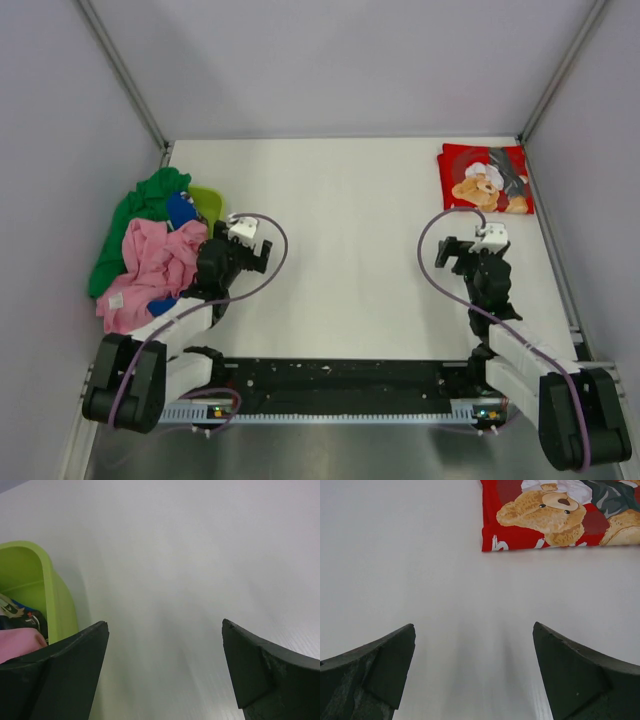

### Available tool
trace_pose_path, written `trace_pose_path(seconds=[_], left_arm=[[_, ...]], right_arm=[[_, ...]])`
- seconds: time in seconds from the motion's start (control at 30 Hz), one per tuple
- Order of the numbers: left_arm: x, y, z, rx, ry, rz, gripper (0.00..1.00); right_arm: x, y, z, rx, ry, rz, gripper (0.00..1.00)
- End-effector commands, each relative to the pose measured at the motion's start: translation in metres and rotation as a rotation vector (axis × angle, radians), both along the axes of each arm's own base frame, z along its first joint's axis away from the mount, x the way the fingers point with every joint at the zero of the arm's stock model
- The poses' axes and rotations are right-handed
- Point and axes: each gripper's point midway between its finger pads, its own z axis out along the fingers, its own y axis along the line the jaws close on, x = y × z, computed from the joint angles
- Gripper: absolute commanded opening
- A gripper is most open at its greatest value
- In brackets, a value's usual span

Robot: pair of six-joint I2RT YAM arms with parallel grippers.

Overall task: Fold and stack the t-shirts
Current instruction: Grab crumpled tshirt from bin with the left arm

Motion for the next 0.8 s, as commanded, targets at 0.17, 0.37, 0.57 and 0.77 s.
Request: trace_pose_path(seconds=[0.17, 0.37, 0.57, 0.77], left_arm=[[0.025, 0.011, 0.057, 0.228, 0.047, -0.038, 0.99], [0.02, 0.077, 0.099, 0.482, 0.186, 0.184, 0.99], [-0.01, 0.186, 0.106, 0.507, 0.346, 0.396, 0.99], [-0.021, 0.237, 0.057, 0.499, 0.588, 0.437, 0.91]], right_arm=[[0.0, -0.027, 0.016, 0.074, -0.087, -0.183, 0.99], [-0.006, -0.046, 0.014, 0.126, -0.101, -0.319, 0.99], [-0.005, -0.044, 0.014, 0.119, -0.096, -0.304, 0.99], [-0.002, -0.041, 0.015, 0.108, -0.092, -0.283, 0.99]])
